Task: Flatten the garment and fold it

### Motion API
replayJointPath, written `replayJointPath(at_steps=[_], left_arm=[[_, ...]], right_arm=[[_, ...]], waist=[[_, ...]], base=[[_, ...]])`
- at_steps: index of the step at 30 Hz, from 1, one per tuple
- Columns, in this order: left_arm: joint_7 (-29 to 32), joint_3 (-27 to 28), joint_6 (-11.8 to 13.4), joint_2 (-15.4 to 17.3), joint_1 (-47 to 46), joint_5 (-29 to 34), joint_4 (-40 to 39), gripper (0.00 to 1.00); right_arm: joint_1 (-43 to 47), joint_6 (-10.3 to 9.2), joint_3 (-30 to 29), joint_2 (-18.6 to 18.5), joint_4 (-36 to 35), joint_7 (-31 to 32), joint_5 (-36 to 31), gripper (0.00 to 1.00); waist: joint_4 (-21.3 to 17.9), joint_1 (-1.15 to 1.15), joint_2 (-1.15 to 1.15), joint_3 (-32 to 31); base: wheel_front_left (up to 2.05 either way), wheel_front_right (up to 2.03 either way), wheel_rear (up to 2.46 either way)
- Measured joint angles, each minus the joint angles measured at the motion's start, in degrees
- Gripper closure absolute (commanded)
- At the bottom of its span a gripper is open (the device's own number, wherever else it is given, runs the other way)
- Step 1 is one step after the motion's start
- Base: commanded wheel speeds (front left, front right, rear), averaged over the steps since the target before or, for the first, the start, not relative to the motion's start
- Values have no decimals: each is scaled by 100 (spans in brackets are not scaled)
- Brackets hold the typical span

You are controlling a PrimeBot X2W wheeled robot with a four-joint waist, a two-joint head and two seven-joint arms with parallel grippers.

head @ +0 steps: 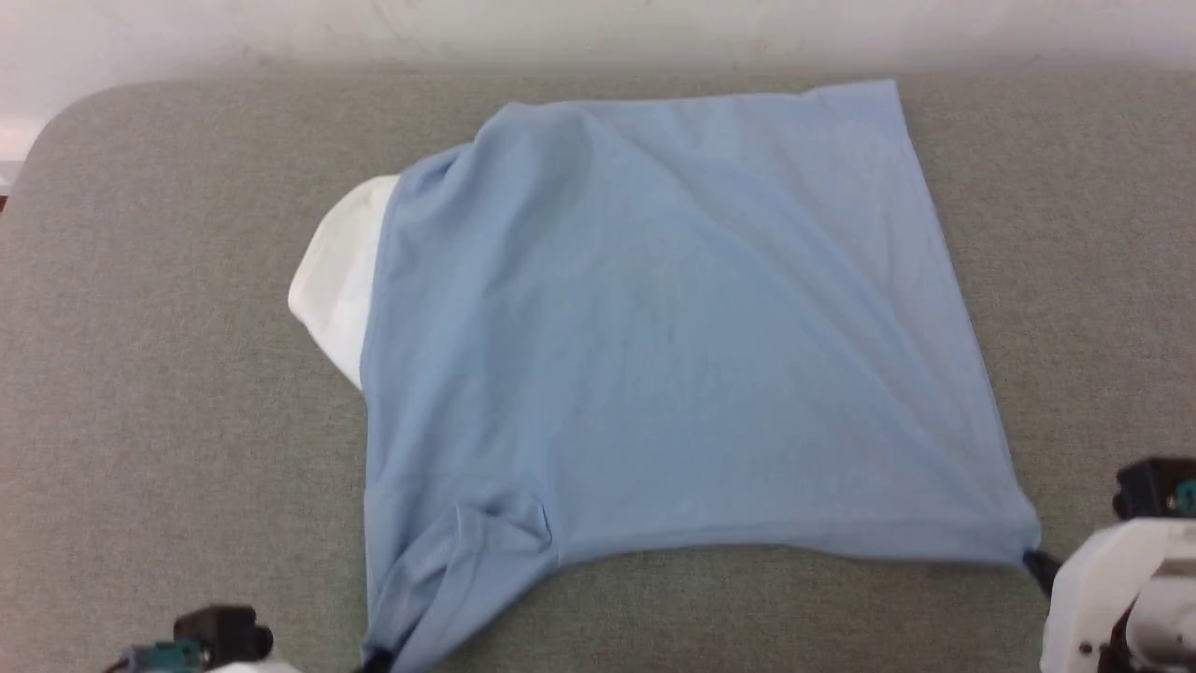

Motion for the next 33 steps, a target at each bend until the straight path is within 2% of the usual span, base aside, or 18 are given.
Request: replayJointPath(at_steps=[4, 8, 10, 14, 17, 21, 25, 33], left_arm=[[120, -82, 78, 18, 300, -18, -12, 100], [-144, -98, 71, 21, 426, 110, -69, 100], [-665, -37, 15, -9, 417, 361, -133, 100], [-1951, -29, -133, -59, 174, 1181, -118, 100], [-2737, -126, -180, -204, -211, 1713, 0, 100], [-3337, -242, -180, -299, -775, 2178, 257, 100], [-3483, -303, -232, -281, -1421, 2425, 493, 100], [-3250, -377, -441, -52, -2838, 2639, 940, 100]], right_arm=[[469, 0, -197, 253, -221, 313, -119, 100], [802, 0, -356, 445, -409, 275, -167, 100], [868, -1, -346, 509, -469, -38, -151, 100], [855, -2, -180, 525, -545, -1113, -160, 100], [781, -2, 103, 415, -481, -1875, -169, 100], [481, -2, 396, 163, -368, -2579, -201, 100], [-20, -2, 587, -62, -280, -2908, -280, 100], [-1187, -1, 814, -482, 109, -2822, -332, 100]], waist=[[27, 0, 0, -35], [54, 1, 0, -52], [59, 0, 0, -52], [52, 1, 0, -41], [32, 1, 0, -31], [8, 1, 0, -11], [-8, 1, 0, 45], [-17, 2, 0, 343]], base=[[0, 0, 0], [0, 0, 0], [0, 0, 0], [0, 0, 0], [0, 0, 0], [0, 0, 0], [0, 0, 0], [0, 0, 0]])
